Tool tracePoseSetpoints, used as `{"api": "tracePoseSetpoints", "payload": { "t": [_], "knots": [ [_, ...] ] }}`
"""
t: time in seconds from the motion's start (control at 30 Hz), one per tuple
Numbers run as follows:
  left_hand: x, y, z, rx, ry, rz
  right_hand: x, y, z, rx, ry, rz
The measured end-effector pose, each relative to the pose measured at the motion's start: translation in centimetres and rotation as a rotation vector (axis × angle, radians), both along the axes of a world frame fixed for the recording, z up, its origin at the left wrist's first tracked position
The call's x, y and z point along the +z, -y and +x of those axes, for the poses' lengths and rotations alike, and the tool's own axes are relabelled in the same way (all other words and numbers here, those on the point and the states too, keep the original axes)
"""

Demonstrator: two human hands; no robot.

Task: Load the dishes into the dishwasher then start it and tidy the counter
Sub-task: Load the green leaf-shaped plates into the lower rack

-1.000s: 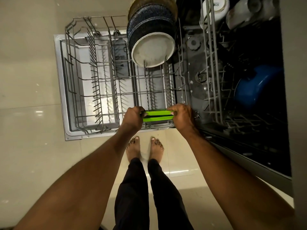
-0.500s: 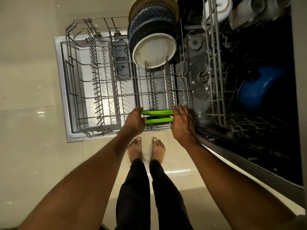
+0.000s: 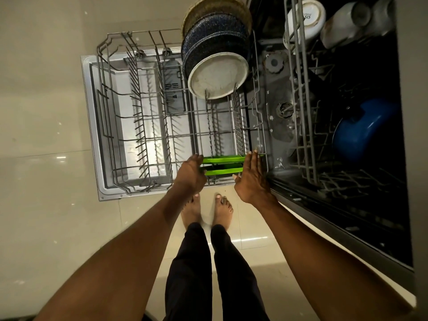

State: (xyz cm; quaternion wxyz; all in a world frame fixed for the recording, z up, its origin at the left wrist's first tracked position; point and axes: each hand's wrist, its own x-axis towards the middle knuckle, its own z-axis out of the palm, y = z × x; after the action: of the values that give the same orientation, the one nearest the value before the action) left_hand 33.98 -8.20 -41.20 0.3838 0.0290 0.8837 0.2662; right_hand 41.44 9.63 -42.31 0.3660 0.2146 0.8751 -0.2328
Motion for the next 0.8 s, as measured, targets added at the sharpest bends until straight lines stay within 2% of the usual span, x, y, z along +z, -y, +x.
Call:
{"api": "tracePoseSetpoints", "payload": {
  "t": [0.3, 0.53, 0.8],
  "knots": [
    [-0.2, 1.0, 0.1, -0.016, 0.055, 0.012, -0.2, -0.3, -0.4, 0.033, 0.030, -0.004],
    [0.1, 1.6, -0.3, -0.136, 0.133, 0.030, -1.1, -1.0, -1.6, 0.007, 0.086, -0.012],
    [3.1, 1.8, 0.9, -0.208, 0.159, 0.016, 3.0, 2.1, 0.6, 0.033, -0.048, 0.006]
  ]
}}
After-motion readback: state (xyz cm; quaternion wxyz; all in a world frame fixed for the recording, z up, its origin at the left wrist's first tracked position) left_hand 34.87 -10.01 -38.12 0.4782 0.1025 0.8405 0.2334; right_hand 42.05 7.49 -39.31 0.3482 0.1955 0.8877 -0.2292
